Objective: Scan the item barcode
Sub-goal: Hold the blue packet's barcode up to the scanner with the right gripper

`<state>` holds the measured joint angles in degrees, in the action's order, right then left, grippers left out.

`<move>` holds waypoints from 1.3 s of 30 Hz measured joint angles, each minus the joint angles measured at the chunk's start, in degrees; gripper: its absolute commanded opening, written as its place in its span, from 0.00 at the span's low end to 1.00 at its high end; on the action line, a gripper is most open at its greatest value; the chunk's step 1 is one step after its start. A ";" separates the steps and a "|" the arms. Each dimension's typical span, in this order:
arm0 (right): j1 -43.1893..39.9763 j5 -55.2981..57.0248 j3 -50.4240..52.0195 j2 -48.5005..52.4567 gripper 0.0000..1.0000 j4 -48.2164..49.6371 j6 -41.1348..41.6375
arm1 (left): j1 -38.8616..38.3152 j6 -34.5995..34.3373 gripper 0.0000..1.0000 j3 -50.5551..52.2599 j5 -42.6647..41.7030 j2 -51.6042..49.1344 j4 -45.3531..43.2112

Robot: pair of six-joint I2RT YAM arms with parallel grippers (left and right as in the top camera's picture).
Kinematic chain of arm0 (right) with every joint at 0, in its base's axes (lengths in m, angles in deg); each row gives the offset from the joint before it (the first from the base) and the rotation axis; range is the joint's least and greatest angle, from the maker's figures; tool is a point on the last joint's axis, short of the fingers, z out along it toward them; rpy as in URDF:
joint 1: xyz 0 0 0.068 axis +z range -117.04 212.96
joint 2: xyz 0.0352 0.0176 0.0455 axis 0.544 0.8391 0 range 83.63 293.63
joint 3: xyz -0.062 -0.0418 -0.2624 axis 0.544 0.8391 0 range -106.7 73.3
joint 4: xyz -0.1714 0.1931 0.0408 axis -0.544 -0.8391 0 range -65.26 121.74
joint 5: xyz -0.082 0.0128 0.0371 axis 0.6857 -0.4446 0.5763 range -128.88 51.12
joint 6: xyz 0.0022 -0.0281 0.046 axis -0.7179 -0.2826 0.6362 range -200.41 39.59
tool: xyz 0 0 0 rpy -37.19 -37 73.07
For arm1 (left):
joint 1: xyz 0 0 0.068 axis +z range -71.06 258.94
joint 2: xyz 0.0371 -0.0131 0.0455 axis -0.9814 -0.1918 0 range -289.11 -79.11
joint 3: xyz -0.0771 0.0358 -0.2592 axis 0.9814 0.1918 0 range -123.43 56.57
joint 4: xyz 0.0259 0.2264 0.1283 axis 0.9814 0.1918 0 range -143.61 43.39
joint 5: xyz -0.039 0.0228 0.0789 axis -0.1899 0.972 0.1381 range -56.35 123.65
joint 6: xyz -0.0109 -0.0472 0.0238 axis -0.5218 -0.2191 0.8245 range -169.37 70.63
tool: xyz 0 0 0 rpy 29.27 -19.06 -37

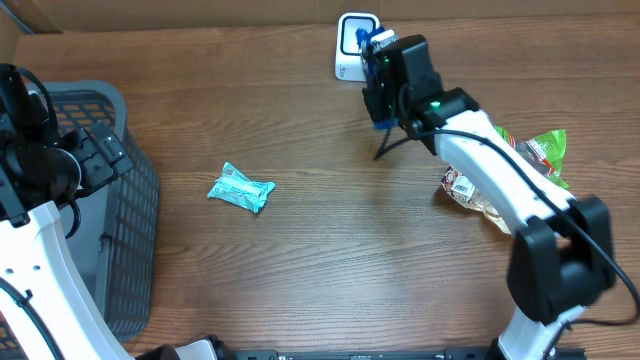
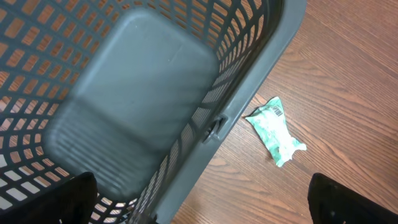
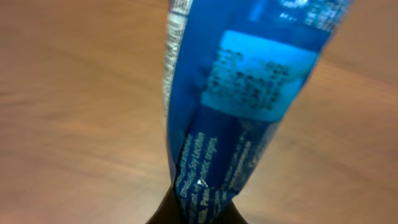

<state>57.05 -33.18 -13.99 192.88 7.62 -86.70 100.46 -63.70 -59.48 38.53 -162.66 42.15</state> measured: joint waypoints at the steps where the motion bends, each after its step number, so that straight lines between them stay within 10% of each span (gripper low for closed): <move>1: 0.00 4.02 0.00 1.66 0.04 3.80 -1.88 | 0.00 0.00 1.00 0.00 0.02 0.00 -0.09; 18: -0.50 18.67 -0.31 21.97 0.04 60.63 -51.08 | 0.00 0.00 1.00 0.02 0.02 0.00 -0.13; 39: -5.62 14.38 -0.31 28.35 0.04 66.64 -65.94 | 0.00 0.39 1.00 0.02 0.00 0.00 -0.13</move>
<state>51.44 -18.80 -14.30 221.23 74.26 -152.64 100.46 -63.30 -59.46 38.53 -162.66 42.02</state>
